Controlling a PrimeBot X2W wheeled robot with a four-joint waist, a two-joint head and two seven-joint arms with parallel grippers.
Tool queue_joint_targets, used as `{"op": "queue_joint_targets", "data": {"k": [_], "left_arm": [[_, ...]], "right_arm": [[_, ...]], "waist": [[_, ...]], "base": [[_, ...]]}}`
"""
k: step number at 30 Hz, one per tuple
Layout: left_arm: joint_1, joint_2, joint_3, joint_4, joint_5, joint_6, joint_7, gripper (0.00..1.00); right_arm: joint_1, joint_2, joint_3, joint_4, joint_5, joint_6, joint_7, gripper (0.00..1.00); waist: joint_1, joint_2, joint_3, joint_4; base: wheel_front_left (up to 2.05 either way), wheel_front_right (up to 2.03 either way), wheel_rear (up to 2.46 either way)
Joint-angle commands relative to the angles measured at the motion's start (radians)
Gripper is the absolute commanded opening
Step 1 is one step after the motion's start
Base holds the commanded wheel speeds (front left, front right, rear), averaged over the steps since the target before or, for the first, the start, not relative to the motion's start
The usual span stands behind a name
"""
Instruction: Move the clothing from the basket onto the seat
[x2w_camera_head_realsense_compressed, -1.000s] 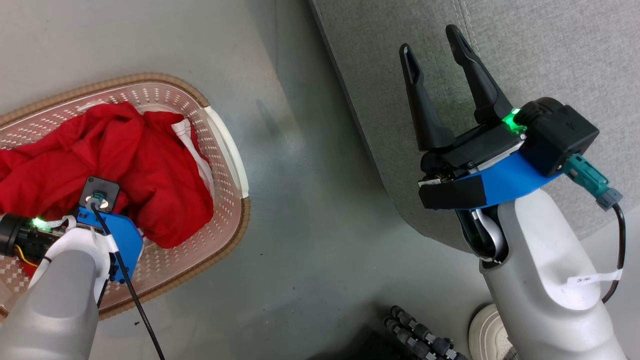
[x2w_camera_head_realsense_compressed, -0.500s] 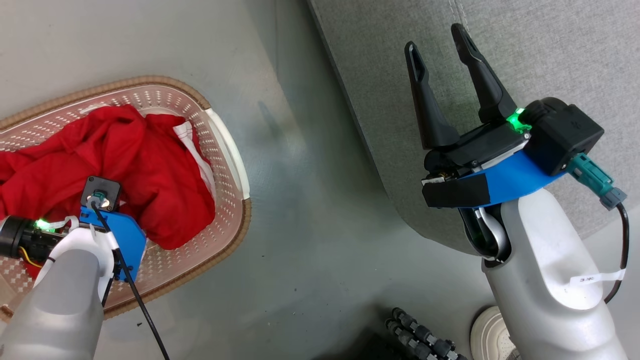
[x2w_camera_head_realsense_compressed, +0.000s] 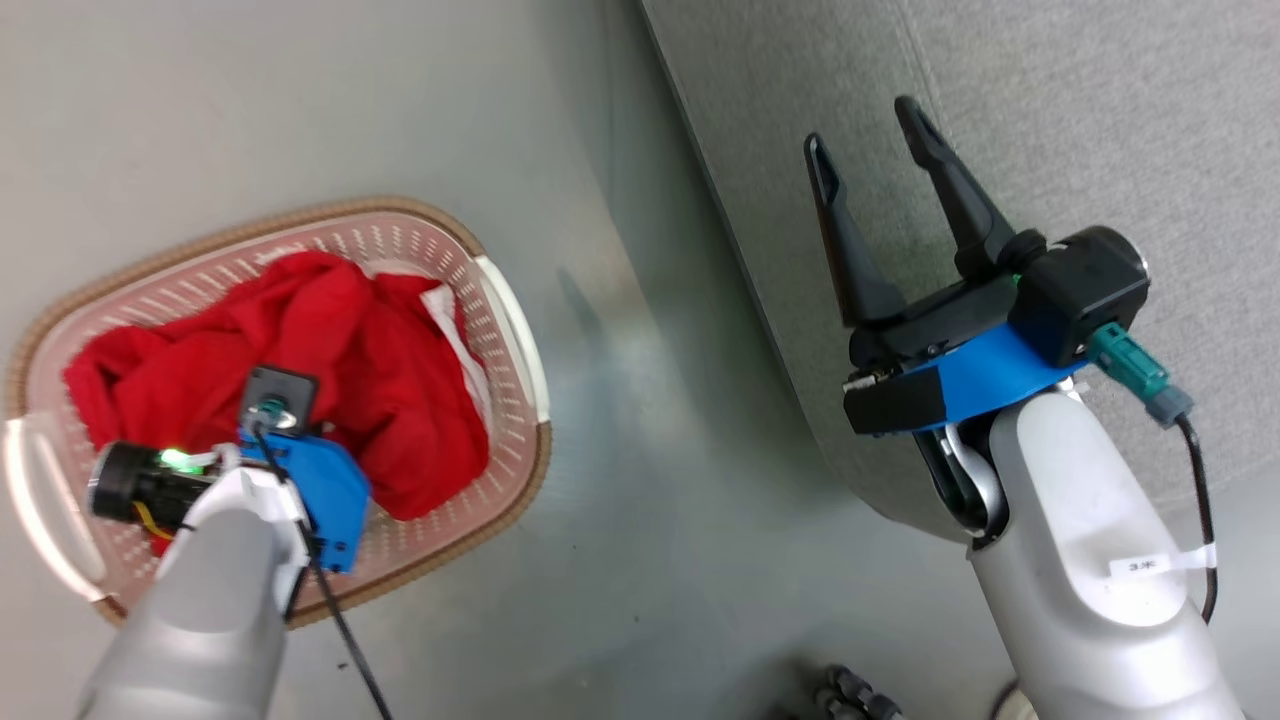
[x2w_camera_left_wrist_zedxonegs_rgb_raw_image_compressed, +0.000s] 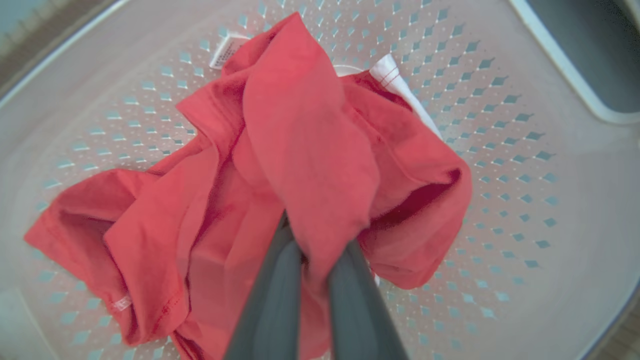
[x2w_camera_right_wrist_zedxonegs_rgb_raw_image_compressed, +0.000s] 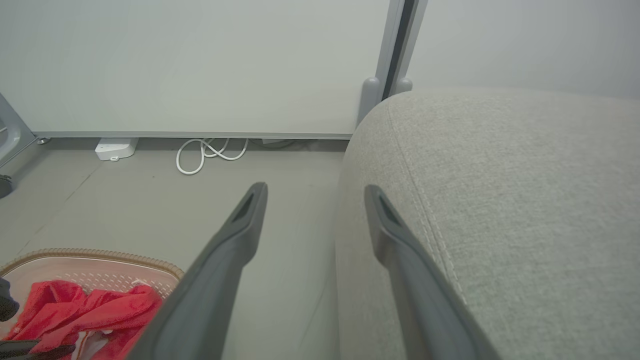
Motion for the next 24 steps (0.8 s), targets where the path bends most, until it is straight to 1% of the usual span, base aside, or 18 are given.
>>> {"op": "queue_joint_targets", "data": {"k": [1,6,9,13,20,24], "left_arm": [[0.007,-0.015,-0.005,0.001,0.003,-0.007,-0.016,0.00],[0.021,-0.084,-0.047,0.022,0.008,-0.031,-0.046,0.00],[0.024,-0.123,-0.069,0.034,0.005,-0.045,-0.055,0.00],[0.035,-0.160,-0.098,0.040,-0.004,-0.058,-0.078,0.00],[0.045,-0.194,-0.144,0.007,-0.054,-0.067,-0.116,0.00],[0.063,-0.201,-0.200,-0.068,-0.128,-0.068,-0.115,0.00]], "right_arm": [[0.020,-0.002,-0.005,0.012,-0.017,0.000,-0.004,1.00],[0.061,-0.002,-0.028,0.077,-0.082,0.000,0.013,1.00],[0.089,-0.003,-0.036,0.099,-0.099,0.000,0.033,1.00],[0.126,-0.003,-0.047,0.115,-0.110,0.000,0.050,1.00],[0.204,-0.003,-0.056,0.123,-0.126,0.000,0.084,1.00],[0.241,-0.003,-0.050,0.114,-0.120,0.000,0.104,1.00]], "waist": [[0.0000,0.0000,-0.074,0.047],[0.0000,0.0000,-0.206,0.111],[0.0000,0.0000,-0.277,0.143],[0.0000,0.0000,-0.371,0.180],[0.0000,0.0000,-0.515,0.232],[0.0000,0.0000,-0.578,0.249]], "base": [[0.00,0.00,0.00],[0.00,0.00,0.00],[0.00,0.00,0.00],[0.00,0.00,0.00],[0.00,0.00,0.00],[0.00,0.00,0.00]]}}
